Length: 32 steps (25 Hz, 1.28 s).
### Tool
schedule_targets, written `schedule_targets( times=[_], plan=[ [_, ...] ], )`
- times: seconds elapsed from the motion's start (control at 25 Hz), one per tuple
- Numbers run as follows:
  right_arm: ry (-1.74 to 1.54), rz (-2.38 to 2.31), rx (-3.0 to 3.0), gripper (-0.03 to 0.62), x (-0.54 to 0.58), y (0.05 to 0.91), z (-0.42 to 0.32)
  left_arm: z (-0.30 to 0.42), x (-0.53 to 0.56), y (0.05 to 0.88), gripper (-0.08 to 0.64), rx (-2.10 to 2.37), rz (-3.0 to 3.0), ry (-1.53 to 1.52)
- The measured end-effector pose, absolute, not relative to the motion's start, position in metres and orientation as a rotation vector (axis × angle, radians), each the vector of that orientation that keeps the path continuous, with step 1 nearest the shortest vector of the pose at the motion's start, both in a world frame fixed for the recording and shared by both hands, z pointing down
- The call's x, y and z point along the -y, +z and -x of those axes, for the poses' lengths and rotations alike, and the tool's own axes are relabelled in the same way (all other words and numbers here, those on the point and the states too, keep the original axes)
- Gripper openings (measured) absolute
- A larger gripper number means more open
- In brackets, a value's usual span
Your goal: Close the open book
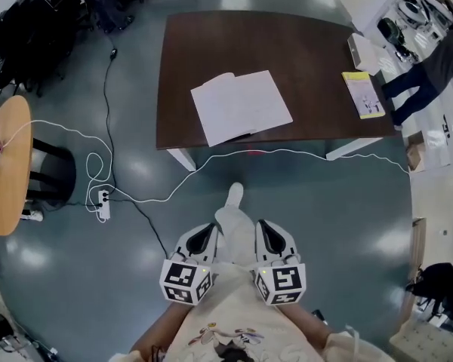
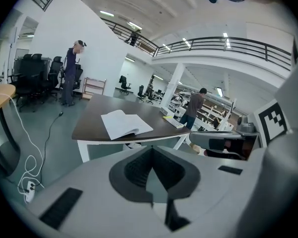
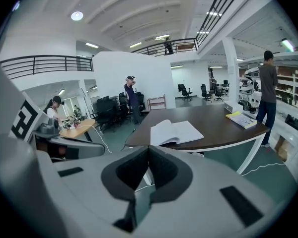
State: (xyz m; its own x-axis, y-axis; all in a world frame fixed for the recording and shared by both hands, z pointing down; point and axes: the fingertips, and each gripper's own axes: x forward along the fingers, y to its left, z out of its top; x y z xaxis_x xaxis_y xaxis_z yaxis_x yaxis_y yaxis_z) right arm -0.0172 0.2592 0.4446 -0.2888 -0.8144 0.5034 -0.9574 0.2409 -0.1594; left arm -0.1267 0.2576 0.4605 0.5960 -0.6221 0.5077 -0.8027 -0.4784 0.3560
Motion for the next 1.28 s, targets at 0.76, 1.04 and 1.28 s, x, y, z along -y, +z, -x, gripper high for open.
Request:
schedule_targets(
  times=[0.76, 1.04, 1.28],
  plan=[
    [0.711, -1.599, 2.160, 0.006, -0.015, 0.478, -0.052, 0.062, -0.017, 0.508, 0.006, 1.008, -2.238, 0.547],
    [0.748, -1.473, 2.171, 0.006, 0.024, 0.494, -0.022, 0.092, 0.032, 0.553, 0.112, 1.016, -1.989, 0.382],
    [0.758, -1.415, 2.175, 0.006, 0.039, 0.497, 0.005, 0.115, 0.038, 0.590, 0.221, 0.950, -1.795, 0.276]
  ],
)
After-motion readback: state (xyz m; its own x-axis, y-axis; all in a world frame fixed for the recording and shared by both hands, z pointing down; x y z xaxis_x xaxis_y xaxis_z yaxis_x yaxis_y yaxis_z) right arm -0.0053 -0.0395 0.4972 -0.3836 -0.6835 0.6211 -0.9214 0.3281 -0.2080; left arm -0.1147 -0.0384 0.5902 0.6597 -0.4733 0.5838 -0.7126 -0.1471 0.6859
